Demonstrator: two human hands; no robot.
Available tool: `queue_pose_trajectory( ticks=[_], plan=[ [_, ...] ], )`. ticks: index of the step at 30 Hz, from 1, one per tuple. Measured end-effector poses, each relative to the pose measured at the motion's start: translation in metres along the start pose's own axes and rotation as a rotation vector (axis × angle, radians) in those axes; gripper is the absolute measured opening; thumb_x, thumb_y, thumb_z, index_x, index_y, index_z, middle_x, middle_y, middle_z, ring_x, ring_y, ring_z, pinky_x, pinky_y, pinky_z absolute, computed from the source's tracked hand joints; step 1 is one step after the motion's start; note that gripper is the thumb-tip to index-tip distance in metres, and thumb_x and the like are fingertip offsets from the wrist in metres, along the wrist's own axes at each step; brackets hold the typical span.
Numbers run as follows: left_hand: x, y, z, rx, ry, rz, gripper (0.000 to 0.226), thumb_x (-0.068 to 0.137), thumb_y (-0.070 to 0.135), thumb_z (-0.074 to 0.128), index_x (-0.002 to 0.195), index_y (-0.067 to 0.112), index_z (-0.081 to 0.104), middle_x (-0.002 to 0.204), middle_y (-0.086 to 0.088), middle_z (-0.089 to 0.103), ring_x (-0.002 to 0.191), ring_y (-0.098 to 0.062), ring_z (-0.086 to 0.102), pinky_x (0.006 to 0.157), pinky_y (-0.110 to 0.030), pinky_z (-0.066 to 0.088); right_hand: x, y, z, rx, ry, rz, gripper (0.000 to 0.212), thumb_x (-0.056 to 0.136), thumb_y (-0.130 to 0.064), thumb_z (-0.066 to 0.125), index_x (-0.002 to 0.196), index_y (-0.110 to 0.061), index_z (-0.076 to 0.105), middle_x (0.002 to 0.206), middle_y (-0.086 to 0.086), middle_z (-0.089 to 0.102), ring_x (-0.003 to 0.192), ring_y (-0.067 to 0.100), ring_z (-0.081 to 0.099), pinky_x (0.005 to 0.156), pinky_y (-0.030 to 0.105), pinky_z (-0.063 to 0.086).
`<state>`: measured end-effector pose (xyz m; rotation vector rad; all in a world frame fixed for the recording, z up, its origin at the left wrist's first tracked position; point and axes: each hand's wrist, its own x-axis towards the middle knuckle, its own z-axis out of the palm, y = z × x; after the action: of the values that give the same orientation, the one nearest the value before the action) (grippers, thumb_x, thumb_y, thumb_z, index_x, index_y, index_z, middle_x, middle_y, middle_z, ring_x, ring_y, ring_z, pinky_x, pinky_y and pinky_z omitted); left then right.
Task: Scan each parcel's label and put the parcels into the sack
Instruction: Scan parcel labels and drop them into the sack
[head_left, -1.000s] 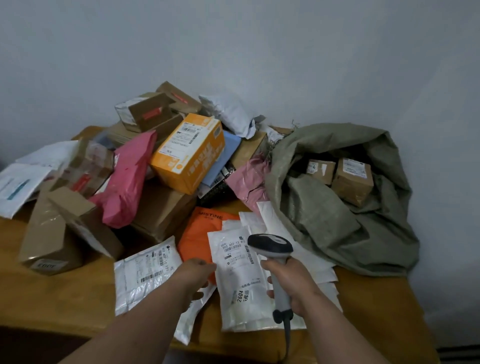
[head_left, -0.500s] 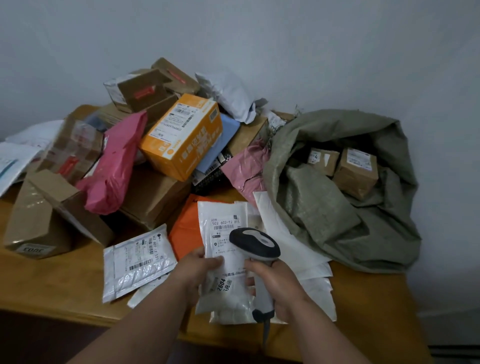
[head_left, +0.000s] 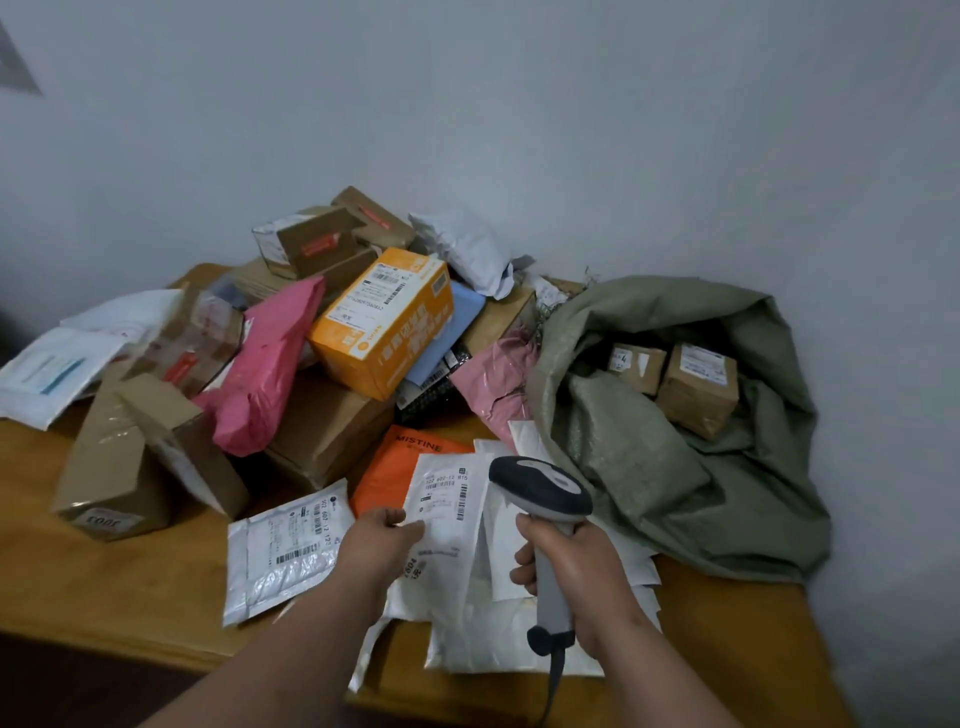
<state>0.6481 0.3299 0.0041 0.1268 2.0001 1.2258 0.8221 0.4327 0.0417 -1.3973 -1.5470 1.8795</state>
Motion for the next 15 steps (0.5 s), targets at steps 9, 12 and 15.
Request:
queue_pose_trajectory(
  ticks=[9, 12, 15],
  plan=[
    [0.015, -0.017, 0.002, 0.207, -0.019, -0.103, 0.079, 0.090, 0.024, 0.072, 0.154, 0.006, 0.030, 0.149, -0.017, 0.044, 0.130, -0.035, 0.048, 0.100, -0.040, 0.043, 0.006, 0.017, 0.005, -0.002, -0.002, 0.094, 0.019, 0.089, -0.023, 0.073, 0.092, -0.005, 0.069, 0.066, 0.008, 0.068, 0.059, 0.022, 0.069, 0.054, 0.029, 0.051],
    [0.023, -0.015, 0.008, 0.184, -0.025, -0.129, 0.070, 0.089, 0.024, 0.074, 0.147, 0.005, 0.039, 0.128, -0.014, 0.056, 0.106, -0.028, 0.057, 0.084, -0.036, 0.047, 0.011, 0.021, 0.011, 0.004, -0.006, 0.120, 0.018, 0.089, -0.023, 0.073, 0.090, -0.005, 0.070, 0.067, 0.009, 0.068, 0.060, 0.022, 0.069, 0.053, 0.028, 0.051],
    [0.031, -0.013, 0.013, 0.182, -0.031, -0.149, 0.042, 0.088, 0.017, 0.074, 0.124, 0.004, 0.057, 0.095, -0.007, 0.063, 0.079, -0.020, 0.060, 0.060, -0.031, 0.046, 0.017, 0.024, 0.017, -0.002, 0.000, 0.139, 0.015, 0.089, -0.021, 0.072, 0.088, -0.006, 0.070, 0.066, 0.008, 0.068, 0.059, 0.022, 0.069, 0.050, 0.025, 0.050]
  ],
)
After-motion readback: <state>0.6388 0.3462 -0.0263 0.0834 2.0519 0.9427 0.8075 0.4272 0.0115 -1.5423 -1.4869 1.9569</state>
